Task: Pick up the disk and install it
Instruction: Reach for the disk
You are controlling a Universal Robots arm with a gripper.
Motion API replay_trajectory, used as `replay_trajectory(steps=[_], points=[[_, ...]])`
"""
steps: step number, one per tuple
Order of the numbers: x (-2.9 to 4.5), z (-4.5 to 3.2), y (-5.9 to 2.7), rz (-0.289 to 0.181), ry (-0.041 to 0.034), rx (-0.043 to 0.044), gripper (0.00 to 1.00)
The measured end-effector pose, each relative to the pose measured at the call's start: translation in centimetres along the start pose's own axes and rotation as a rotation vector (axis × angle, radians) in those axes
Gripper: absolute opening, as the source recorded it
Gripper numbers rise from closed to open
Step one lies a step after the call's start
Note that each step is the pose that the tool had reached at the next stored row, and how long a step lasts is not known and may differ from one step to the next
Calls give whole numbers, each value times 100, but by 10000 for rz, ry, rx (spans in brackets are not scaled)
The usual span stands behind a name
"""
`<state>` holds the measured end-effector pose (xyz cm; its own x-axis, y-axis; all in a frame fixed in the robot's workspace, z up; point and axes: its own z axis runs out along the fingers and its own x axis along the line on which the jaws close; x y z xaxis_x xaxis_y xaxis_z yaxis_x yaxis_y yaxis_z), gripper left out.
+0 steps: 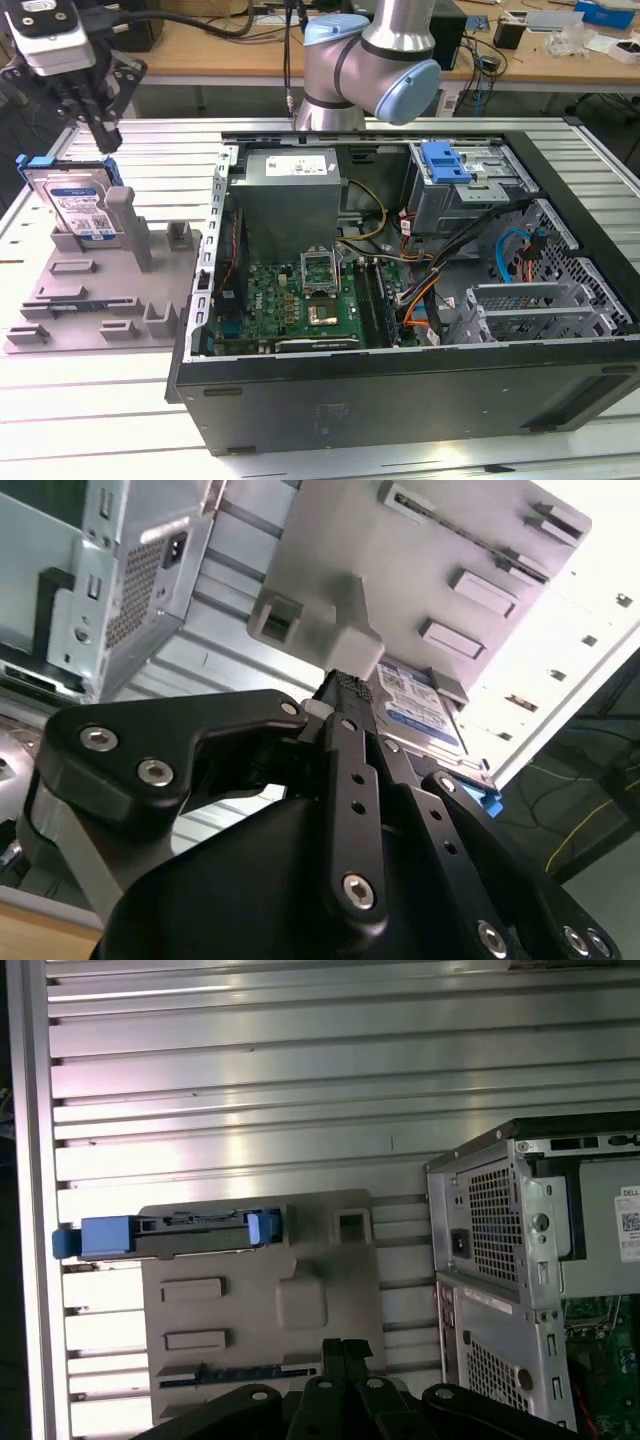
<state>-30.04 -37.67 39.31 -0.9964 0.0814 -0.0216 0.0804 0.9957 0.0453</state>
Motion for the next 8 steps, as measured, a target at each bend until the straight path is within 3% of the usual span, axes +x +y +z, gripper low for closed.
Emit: replay_trajectory(steps=[8], points=[[307,39,259,-2,-1,-1,11]])
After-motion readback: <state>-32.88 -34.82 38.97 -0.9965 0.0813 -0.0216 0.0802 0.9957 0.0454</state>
